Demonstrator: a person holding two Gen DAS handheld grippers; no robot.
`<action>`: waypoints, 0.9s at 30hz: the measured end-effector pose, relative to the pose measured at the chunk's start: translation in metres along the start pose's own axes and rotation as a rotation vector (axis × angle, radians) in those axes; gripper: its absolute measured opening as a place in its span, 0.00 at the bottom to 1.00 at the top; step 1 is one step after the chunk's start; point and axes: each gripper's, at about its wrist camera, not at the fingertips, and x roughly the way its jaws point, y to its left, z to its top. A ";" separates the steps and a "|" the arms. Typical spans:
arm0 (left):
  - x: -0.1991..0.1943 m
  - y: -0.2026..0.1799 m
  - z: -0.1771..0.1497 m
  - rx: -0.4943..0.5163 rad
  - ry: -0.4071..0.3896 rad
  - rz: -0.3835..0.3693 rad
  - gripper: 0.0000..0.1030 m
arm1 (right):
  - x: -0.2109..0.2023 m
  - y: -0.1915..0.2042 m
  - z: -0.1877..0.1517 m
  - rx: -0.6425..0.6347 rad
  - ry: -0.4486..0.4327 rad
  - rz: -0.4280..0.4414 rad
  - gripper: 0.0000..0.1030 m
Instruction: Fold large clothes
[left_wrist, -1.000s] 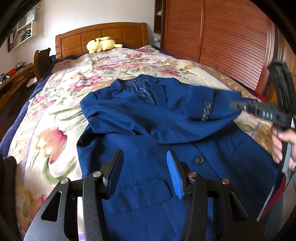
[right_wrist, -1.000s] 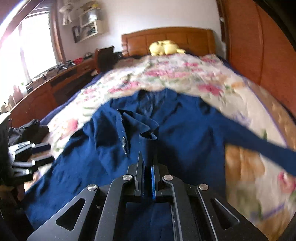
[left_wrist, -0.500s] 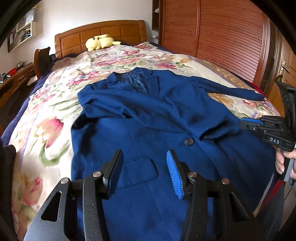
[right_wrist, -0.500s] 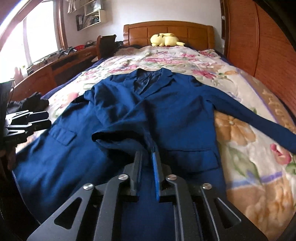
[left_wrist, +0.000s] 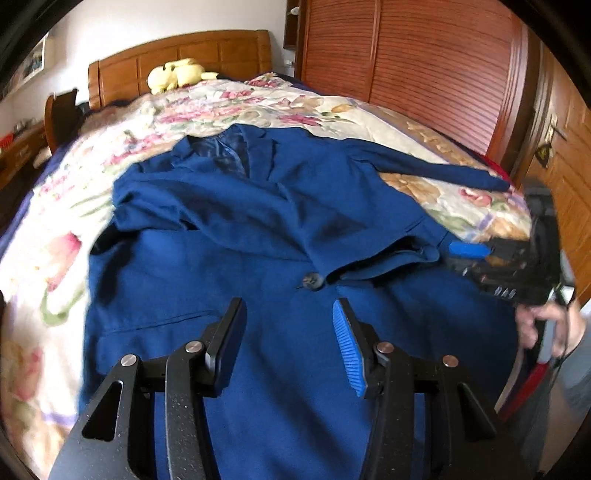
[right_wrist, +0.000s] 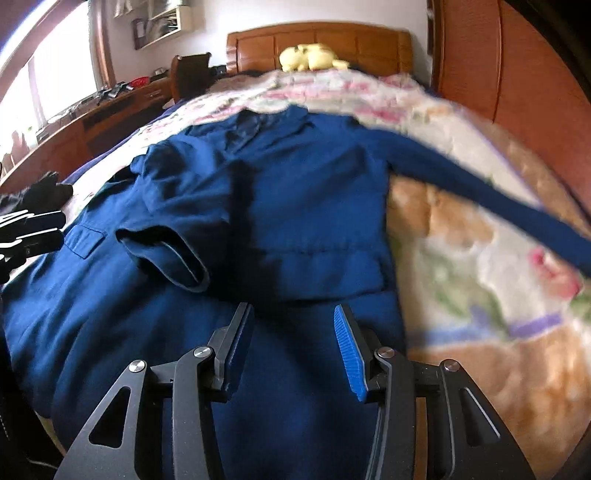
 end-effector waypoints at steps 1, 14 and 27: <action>0.003 -0.001 0.002 -0.015 0.009 -0.013 0.48 | 0.002 -0.003 0.000 0.011 0.001 -0.001 0.46; 0.038 -0.015 0.028 -0.078 0.041 -0.010 0.48 | 0.011 -0.013 -0.020 0.059 -0.080 0.057 0.46; 0.065 -0.028 0.024 -0.081 0.076 -0.029 0.44 | 0.012 -0.017 -0.023 0.072 -0.080 0.078 0.46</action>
